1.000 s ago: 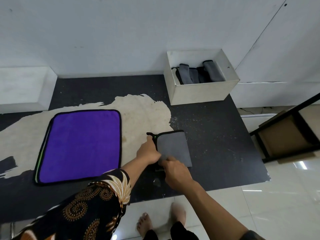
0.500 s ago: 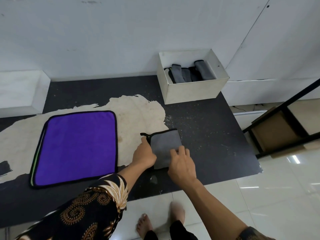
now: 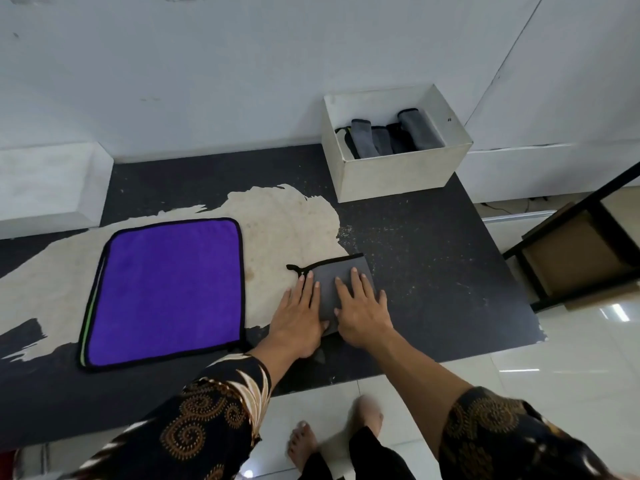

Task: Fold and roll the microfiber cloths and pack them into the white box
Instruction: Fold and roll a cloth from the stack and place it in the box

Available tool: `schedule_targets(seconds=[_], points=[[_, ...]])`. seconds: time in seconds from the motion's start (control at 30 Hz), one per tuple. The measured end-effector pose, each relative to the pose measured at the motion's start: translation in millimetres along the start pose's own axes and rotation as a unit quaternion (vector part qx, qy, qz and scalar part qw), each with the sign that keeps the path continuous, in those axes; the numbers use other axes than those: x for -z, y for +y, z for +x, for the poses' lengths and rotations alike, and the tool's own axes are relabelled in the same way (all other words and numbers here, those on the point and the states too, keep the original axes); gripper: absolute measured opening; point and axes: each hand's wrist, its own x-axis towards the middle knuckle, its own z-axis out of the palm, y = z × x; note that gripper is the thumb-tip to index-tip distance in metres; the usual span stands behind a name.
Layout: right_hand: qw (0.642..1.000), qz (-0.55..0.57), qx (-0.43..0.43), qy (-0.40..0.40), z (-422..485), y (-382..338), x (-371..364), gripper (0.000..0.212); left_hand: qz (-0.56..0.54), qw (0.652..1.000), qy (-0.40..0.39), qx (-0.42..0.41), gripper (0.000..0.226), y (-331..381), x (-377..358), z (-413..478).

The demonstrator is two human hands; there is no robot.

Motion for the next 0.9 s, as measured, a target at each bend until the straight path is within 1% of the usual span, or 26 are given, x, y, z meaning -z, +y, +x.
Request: schedule_targets(seconds=[0.07,0.17,0.33,0.47,0.53,0.57,0.63,0.7,0.77,0.83,0.9], points=[[1.000,-0.012,-0.010,-0.026,7.1,5.6,-2.7,0.070,0.004,1.000,-0.004,0.003,0.081,-1.5,-0.8,1.9],[0.999,-0.025,-0.026,-0.034,12.0,9.6,-2.2,0.076,0.023,1.000,-0.009,0.007,0.082,-1.0,-1.9,3.2],[0.998,-0.009,-0.038,-0.057,20.5,15.8,5.0,0.087,0.044,0.999,-0.025,0.016,0.084,0.7,1.1,3.4],[0.997,-0.005,-0.037,-0.074,27.2,25.0,22.9,0.103,0.039,0.998,-0.040,0.022,0.089,6.2,12.2,3.4],[0.996,0.000,-0.039,-0.085,27.1,29.8,29.0,0.106,0.036,0.998,-0.050,0.025,0.089,9.8,17.5,3.0],[0.996,0.003,-0.034,-0.081,25.8,32.2,29.6,0.107,0.036,0.998,-0.051,0.028,0.088,11.8,18.7,2.5],[0.999,-0.001,-0.009,-0.050,21.6,35.0,27.8,0.107,0.039,0.997,-0.052,0.030,0.088,13.8,18.8,2.2],[0.999,-0.021,0.044,-0.022,20.2,35.9,25.0,0.102,0.041,0.997,-0.058,0.027,0.087,14.7,17.7,3.3],[0.995,-0.031,0.087,-0.037,23.5,36.2,25.6,0.096,0.039,0.997,-0.061,0.027,0.087,15.9,17.4,5.2],[0.993,-0.028,0.099,-0.064,29.2,37.5,28.7,0.097,0.042,0.996,-0.064,0.035,0.086,18.8,17.3,5.8],[0.991,-0.028,0.105,-0.074,31.6,41.0,30.9,0.100,0.050,0.995,-0.071,0.043,0.086,22.8,16.8,6.1]])
